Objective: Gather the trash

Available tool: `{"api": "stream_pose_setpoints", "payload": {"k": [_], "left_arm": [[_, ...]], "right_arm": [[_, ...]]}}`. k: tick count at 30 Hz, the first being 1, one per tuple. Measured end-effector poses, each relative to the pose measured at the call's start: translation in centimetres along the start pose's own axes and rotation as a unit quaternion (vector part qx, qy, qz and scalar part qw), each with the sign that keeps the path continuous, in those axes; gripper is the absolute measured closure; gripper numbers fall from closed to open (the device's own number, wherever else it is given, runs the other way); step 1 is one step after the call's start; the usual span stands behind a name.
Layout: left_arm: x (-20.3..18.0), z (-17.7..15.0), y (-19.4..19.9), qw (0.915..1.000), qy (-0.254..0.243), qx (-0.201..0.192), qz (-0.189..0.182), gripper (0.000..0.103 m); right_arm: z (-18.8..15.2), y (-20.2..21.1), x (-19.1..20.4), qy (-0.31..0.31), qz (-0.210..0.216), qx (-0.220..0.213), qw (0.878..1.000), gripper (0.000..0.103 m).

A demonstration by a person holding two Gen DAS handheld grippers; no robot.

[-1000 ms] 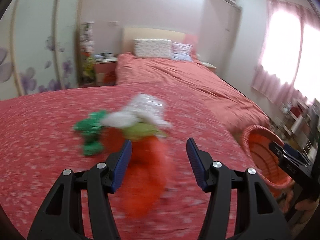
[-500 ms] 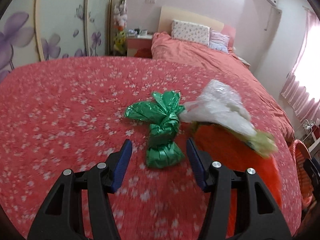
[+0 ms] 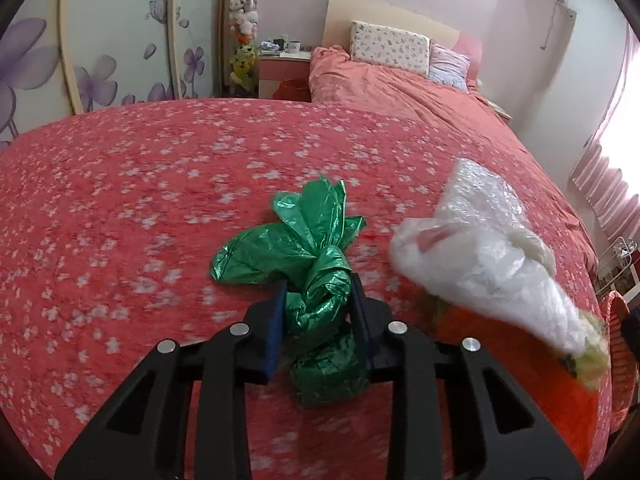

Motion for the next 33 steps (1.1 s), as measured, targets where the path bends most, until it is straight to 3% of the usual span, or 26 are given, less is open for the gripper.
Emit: {"api": "stream_pose_setpoints", "payload": {"k": [8,13,16,18,23,33], "left_arm": [[4.7,0.0,2.1,0.9995,0.012,-0.018,0.024,0.073],[6.1,-0.1,2.6,0.9993,0.019,-0.021,0.026,0.073],[6.5,-0.2,2.6,0.9993,0.023,-0.019,0.023,0.073],[6.5,-0.3,2.5,0.9993,0.024,-0.018,0.022,0.073],[6.1,-0.5,2.3,0.9994,0.021,-0.018,0.02,0.073],[3.3,0.0,4.5,0.9993,0.003,-0.037,0.01,0.073]], "right_arm": [[2.2,-4.8,6.2,0.015,0.064,0.035,0.997,0.046],[1.9,-7.3,9.1,0.039,0.074,0.065,0.994,0.049],[1.0,-9.0,9.8,0.051,0.069,0.093,0.992,0.061],[0.5,-9.6,9.9,0.055,0.065,0.104,0.991,0.075],[0.7,-8.3,8.8,0.043,0.062,0.078,0.994,0.086],[1.8,-2.6,3.8,0.024,0.019,0.013,0.999,0.089]]}}
Point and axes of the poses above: each gripper's, at about its wrist camera, not at the fingertips, and y roughly against the way its jaws point, x to its left, z to its top, the point moved 8 cm from there along -y, roughly the way its jaws point, and after that the axes turned 1 degree about y, right-handed, at the moved point
